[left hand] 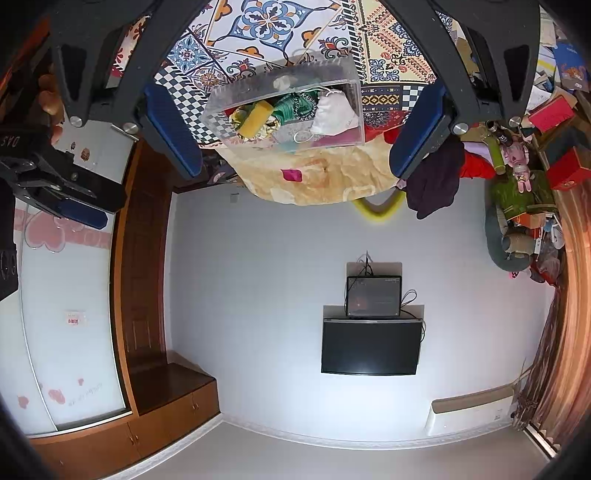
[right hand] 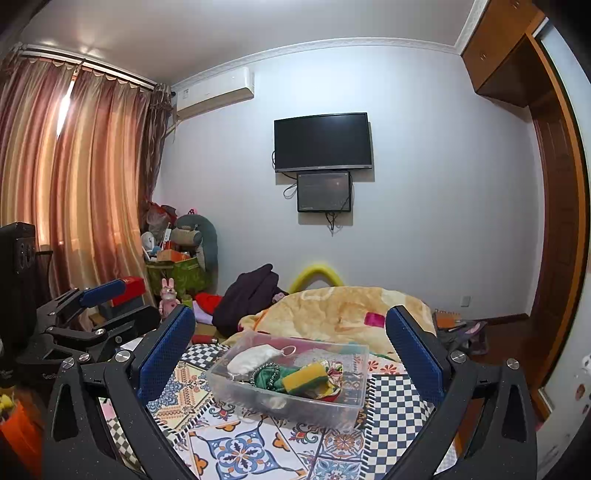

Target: Organize soft objects

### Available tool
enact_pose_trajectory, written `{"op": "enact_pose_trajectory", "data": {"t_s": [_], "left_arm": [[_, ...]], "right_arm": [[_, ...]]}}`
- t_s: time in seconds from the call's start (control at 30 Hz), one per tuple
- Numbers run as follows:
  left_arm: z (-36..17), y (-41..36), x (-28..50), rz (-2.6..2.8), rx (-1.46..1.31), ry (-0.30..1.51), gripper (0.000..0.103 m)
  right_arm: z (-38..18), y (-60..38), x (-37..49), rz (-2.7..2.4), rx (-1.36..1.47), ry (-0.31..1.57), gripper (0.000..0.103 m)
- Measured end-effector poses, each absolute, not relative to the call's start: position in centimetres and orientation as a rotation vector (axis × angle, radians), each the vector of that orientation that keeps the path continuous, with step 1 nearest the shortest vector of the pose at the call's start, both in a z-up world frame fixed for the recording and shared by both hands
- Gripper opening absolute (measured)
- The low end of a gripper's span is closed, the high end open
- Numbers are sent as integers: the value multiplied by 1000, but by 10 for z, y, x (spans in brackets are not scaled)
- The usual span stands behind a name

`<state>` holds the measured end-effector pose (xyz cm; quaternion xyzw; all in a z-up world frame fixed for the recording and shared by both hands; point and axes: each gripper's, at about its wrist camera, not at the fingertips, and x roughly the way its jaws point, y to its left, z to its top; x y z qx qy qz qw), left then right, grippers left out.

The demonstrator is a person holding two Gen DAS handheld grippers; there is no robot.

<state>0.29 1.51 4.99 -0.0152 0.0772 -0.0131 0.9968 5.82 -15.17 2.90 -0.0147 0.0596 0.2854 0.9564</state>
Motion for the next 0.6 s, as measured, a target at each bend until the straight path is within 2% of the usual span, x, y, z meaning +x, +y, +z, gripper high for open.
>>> {"op": "enact_pose_trajectory", "data": {"t_s": [0.6], "left_arm": [[50, 15, 1, -33, -24, 164, 103]], "right_arm": [[29, -154, 57, 585, -23, 123, 103]]}}
